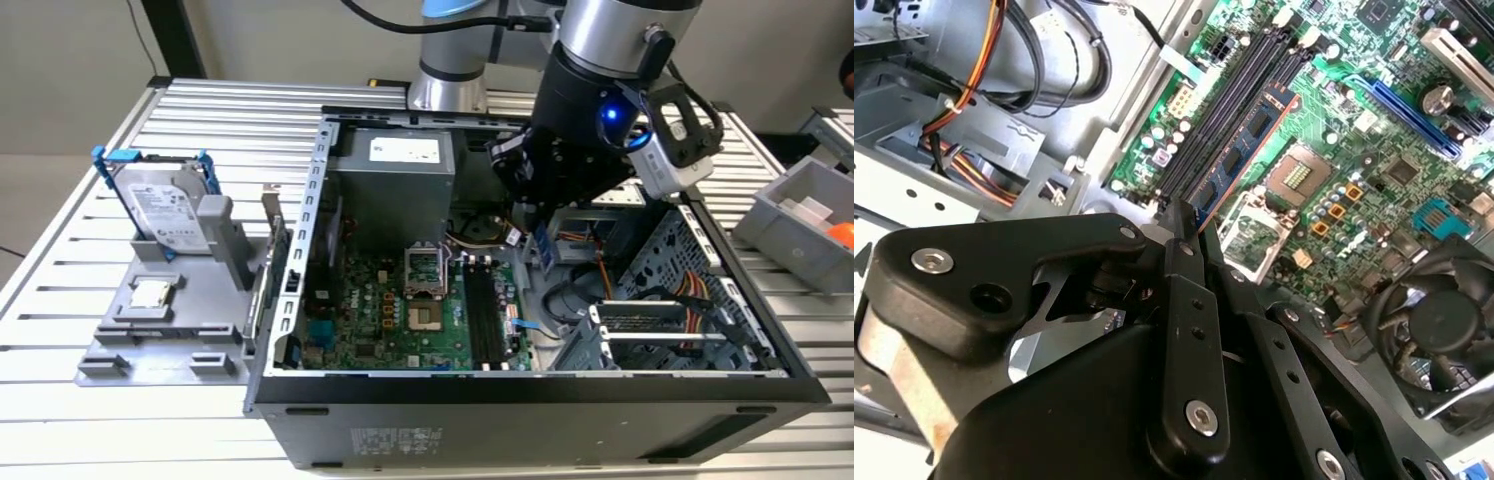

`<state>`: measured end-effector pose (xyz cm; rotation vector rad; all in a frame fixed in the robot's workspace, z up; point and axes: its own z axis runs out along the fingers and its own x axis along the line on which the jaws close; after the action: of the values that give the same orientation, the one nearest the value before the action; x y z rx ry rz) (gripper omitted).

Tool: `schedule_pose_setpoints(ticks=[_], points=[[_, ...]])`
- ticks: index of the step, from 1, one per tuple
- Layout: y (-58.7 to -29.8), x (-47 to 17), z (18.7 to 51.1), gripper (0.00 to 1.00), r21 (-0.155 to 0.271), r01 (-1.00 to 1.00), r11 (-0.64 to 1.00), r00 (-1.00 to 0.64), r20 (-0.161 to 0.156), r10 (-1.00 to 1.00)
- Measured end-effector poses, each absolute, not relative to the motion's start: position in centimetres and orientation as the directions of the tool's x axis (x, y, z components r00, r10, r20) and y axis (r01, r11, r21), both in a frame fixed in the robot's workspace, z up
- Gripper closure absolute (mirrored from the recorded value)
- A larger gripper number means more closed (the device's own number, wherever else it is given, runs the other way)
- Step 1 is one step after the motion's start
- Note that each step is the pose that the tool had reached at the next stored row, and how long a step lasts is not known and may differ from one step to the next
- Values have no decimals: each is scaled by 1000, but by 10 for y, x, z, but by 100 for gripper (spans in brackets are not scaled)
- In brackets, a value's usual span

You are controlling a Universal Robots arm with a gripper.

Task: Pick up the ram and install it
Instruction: 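Insert the ram into the slot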

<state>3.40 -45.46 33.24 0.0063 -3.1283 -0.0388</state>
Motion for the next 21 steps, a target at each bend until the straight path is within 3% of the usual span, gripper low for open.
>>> schedule_pose_setpoints(ticks=[21], points=[[-455, 34, 323, 100, 13, 32, 999, -999, 13, 32]])
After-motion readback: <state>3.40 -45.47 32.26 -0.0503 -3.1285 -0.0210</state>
